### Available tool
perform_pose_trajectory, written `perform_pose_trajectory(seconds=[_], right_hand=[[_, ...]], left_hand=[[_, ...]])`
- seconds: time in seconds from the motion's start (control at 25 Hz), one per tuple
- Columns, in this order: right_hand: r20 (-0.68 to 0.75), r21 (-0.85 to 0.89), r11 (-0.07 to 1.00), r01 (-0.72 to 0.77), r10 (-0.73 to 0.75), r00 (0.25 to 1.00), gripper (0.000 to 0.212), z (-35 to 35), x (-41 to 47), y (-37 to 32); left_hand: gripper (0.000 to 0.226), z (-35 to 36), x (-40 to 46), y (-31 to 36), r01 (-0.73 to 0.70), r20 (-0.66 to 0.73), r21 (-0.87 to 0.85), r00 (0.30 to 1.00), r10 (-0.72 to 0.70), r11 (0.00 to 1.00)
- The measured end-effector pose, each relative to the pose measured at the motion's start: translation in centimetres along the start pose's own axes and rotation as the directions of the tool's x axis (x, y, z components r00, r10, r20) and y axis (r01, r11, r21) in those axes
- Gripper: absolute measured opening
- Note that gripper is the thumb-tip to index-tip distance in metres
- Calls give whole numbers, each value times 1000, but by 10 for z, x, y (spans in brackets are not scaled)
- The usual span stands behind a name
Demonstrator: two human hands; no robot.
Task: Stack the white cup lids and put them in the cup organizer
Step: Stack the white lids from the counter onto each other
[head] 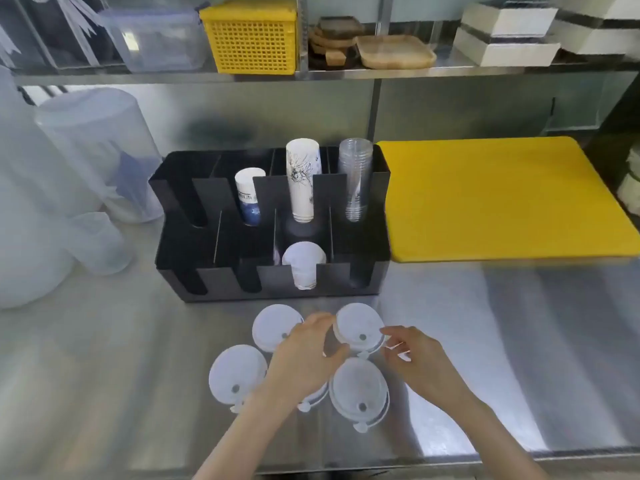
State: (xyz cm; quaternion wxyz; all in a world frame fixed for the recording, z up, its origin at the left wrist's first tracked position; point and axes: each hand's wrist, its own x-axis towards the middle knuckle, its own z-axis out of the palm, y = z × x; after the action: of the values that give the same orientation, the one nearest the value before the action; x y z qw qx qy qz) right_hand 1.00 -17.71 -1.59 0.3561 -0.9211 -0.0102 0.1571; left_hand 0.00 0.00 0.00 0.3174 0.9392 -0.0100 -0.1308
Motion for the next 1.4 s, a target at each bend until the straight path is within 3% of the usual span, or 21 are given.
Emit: perform_pose_trajectory(seconds=[0.24,0.64,0.8,1.16,1.28,1.4], right_hand=[[85,-48,990,-133,137,987,29,32,-9,23],[58,-19,975,-223,224,973,37,53,-14,34],[1,47,973,-227,227,974,36,58,-18,36],[-141,214,959,-188,220,965,34,62,-25,35],[-139,277,943,-184,229,963,31,56,-20,32],[-142,321,933,-162,217,966,27,48,-10,27]], left_hand=[[57,38,-9,-18,120,167,3,979,-118,993],[50,65,-14,-24,203,252,-5,948,-196,979],[50,72,-17,-23,248,235,-141,949,-211,958],[39,73,-16,-23,287,145,-506,958,-248,813],[23,68,-15,-25,283,67,-580,951,-301,764],[21,60,-6,-25,249,4,-562,954,-299,789]])
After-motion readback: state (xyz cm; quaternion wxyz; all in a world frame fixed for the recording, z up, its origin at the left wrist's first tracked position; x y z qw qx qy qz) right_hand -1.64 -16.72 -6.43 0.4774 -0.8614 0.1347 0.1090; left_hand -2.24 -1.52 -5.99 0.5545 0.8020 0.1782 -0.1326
